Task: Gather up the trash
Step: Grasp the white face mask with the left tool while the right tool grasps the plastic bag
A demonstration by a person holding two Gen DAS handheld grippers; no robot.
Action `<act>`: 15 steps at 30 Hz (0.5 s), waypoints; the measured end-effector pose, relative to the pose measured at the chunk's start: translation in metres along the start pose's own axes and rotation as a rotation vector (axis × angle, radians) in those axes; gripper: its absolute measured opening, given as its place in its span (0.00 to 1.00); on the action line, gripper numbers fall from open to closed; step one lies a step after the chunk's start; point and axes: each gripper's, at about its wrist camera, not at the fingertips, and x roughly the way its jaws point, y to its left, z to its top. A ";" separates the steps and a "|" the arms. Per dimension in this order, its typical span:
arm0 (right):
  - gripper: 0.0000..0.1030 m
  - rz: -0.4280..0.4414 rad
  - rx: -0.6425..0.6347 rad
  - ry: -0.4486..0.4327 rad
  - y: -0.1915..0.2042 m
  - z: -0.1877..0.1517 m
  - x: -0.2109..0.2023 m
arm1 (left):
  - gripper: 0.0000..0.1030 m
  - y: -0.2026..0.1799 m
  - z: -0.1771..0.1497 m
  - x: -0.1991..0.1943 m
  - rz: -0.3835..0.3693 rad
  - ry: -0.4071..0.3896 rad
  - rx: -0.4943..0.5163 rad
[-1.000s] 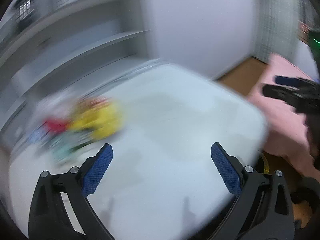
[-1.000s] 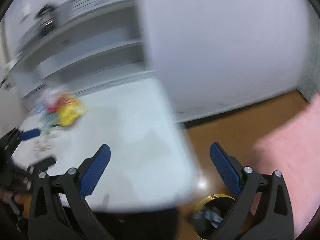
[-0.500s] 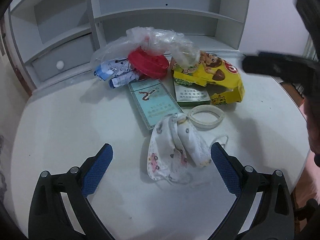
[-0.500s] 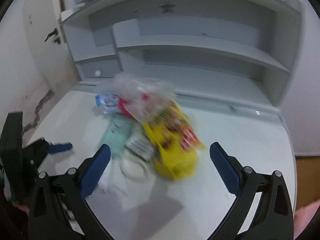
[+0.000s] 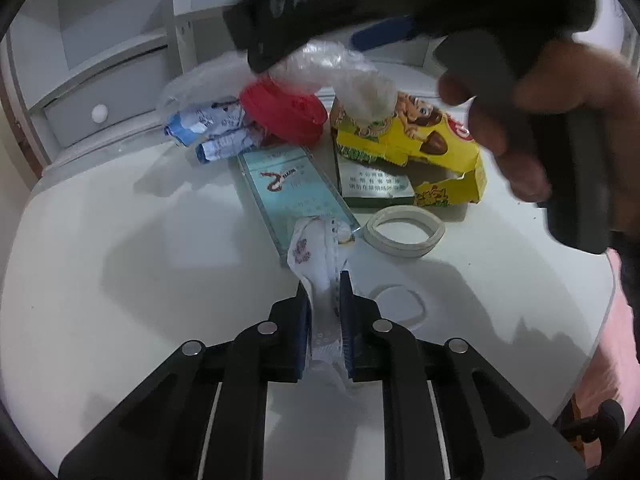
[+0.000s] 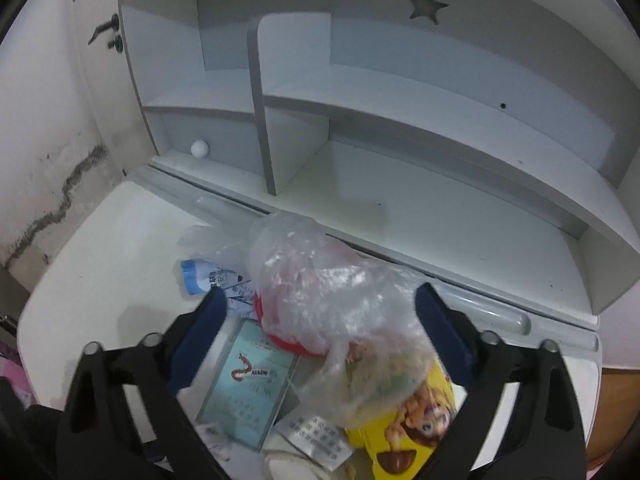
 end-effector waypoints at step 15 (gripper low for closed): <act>0.21 -0.019 0.066 -0.170 -0.023 -0.022 -0.086 | 0.11 0.001 0.023 -0.043 0.014 -0.114 -0.024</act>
